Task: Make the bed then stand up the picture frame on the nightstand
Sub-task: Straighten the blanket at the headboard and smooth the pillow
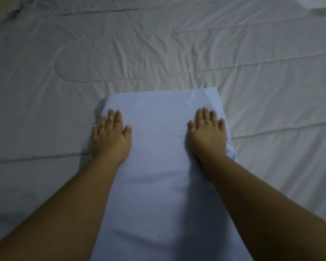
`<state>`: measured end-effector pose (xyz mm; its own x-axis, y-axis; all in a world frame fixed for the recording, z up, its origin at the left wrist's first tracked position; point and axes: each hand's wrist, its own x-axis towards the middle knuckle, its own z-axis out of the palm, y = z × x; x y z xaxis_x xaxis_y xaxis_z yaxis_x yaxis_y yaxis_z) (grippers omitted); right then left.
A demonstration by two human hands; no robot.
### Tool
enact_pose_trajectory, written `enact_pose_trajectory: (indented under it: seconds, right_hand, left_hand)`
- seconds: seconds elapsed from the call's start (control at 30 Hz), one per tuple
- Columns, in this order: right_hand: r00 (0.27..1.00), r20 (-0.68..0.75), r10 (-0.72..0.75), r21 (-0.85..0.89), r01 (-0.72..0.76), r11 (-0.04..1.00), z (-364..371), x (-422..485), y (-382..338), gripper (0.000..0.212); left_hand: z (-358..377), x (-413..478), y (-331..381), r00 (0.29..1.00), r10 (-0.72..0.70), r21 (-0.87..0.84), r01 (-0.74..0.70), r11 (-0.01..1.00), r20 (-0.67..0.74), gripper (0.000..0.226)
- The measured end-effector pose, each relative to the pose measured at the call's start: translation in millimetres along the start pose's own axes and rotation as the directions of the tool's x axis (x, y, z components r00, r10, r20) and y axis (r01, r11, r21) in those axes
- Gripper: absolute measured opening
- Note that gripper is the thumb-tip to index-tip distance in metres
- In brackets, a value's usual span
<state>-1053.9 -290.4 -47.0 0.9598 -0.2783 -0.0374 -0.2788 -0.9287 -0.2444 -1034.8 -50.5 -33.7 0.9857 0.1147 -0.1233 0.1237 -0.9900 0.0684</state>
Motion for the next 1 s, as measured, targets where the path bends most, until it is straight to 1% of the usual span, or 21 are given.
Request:
enact_pose_trajectory:
  seconds: [0.03, 0.07, 0.1, 0.13, 0.2, 0.23, 0.27, 0.3, 0.37, 0.43, 0.47, 0.5, 0.53, 0.63, 0.67, 0.7, 0.77, 0.83, 0.9, 0.97, 1.0]
  right_hand:
    - [0.995, -0.033, 0.09, -0.001, -0.09, 0.996, -5.2, -4.3, 11.4, 0.057]
    - [0.988, -0.06, 0.141, 0.002, -0.141, 0.99, -8.7, -11.2, 15.7, 0.057]
    - [0.987, -0.073, 0.144, 0.007, -0.143, 0.99, -11.5, -20.4, 11.2, 0.058]
    - [0.993, -0.066, 0.093, 0.012, -0.093, 0.996, -11.7, -32.0, 1.0, 0.058]
    - [0.997, -0.018, -0.073, 0.047, 0.074, 0.996, -2.2, -61.7, -22.6, 0.057]
    - [0.992, 0.003, -0.123, 0.056, 0.123, 0.991, 3.8, -77.0, -28.2, 0.056]
    - [0.992, 0.008, -0.125, 0.051, 0.125, 0.991, 7.1, -90.0, -26.6, 0.056]
    - [0.997, 0.001, -0.079, 0.038, 0.079, 0.996, 8.2, -99.1, -18.3, 0.056]
    - [0.997, -0.027, 0.069, 0.009, -0.068, 0.998, 2.9, -111.8, 7.8, 0.056]
    - [0.975, -0.056, 0.214, -0.004, -0.214, 0.977, -6.7, -123.2, 29.5, 0.057]
    - [0.965, -0.061, 0.256, -0.004, -0.257, 0.967, -9.8, -129.4, 31.4, 0.058]
    - [0.965, -0.059, 0.255, 0.005, -0.255, 0.967, -11.3, -136.5, 24.6, 0.058]
    - [0.977, -0.048, 0.209, 0.02, -0.208, 0.978, -10.1, -144.7, 11.3, 0.059]
    - [1.0, -0.001, 0.003, 0.061, -0.003, 0.998, 4.9, -175.5, -28.5, 0.059]
    - [1.0, 0.004, -0.014, 0.051, 0.014, 0.999, 8.6, -184.2, -31.4, 0.059]
    - [1.0, 0.01, 0.013, 0.039, -0.014, 0.999, 10.9, -190.1, -27.7, 0.059]
    - [0.991, 0.014, 0.129, 0.027, -0.13, 0.991, 10.1, -194.3, -9.3, 0.059]
    - [0.973, -0.012, 0.231, 0.021, -0.231, 0.973, 2.8, -189.9, 10.6, 0.058]
    - [0.955, -0.031, 0.296, 0.04, -0.294, 0.955, -6.6, -180.6, 25.3, 0.057]
    - [0.934, -0.022, 0.356, 0.091, -0.353, 0.931, -12.2, -168.0, 35.0, 0.057]
    - [0.925, -0.004, 0.379, 0.135, -0.375, 0.917, -14.4, -160.9, 38.7, 0.057]
  left_hand:
    - [-1.8, -4.0, -3.0, 0.999, -0.034, 0.006, 0.034, 0.999, -0.007, 0.062]
    - [-3.4, -10.7, 2.0, 0.999, -0.031, 0.02, 0.032, 0.999, -0.026, 0.063]
    - [-3.5, -20.9, 13.5, 0.999, 0.01, 0.023, -0.009, 1.0, -0.047, 0.063]
    - [-0.8, -35.3, 28.1, 0.995, 0.079, 0.011, -0.079, 0.997, -0.057, 0.063]
    - [11.6, -70.2, 51.6, 0.972, 0.232, -0.021, -0.233, 0.972, -0.041, 0.061]
    - [17.5, -85.1, 53.6, 0.961, 0.275, -0.021, -0.275, 0.961, -0.023, 0.06]
    - [21.8, -95.5, 47.8, 0.961, 0.277, -0.013, -0.277, 0.961, -0.014, 0.06]
    - [23.8, -101.5, 36.2, 0.968, 0.248, -0.003, -0.248, 0.969, -0.018, 0.06]
    - [21.1, -107.6, 7.2, 0.986, 0.159, 0.009, -0.159, 0.987, -0.041, 0.06]
    - [15.3, -112.7, -10.8, 0.998, 0.05, 0.004, -0.049, 0.999, -0.042, 0.061]
    - [12.4, -117.4, -10.2, 0.999, 0.015, -0.002, -0.015, 1.0, -0.046, 0.062]
    - [10.2, -124.7, -2.9, 0.998, 0.009, -0.014, -0.009, 1.0, -0.055, 0.063]
    - [9.9, -134.0, 8.2, 0.998, 0.039, -0.027, -0.04, 0.999, -0.057, 0.064]
    - [22.7, -167.0, 31.0, 0.976, 0.217, -0.035, -0.218, 0.975, -0.032, 0.062]
    - [27.9, -173.7, 28.4, 0.972, 0.234, -0.023, -0.234, 0.972, -0.019, 0.062]
    - [31.3, -177.4, 20.9, 0.976, 0.218, -0.009, -0.219, 0.976, -0.013, 0.062]
    - [31.6, -177.3, -0.1, 0.989, 0.143, 0.0, -0.143, 0.99, -0.037, 0.064]
    - [25.9, -169.0, -19.4, 0.997, 0.045, -0.04, -0.047, 0.998, -0.055, 0.066]
    - [16.9, -157.0, -33.3, 0.996, -0.091, -0.18, 0.09, 0.979, 0.007, 0.067]
    - [11.9, -144.3, -38.4, 0.972, -0.213, -0.343, 0.234, 0.91, 0.099, 0.067]
    - [11.2, -138.7, -37.8, 0.959, -0.247, -0.383, 0.282, 0.88, 0.14, 0.065]
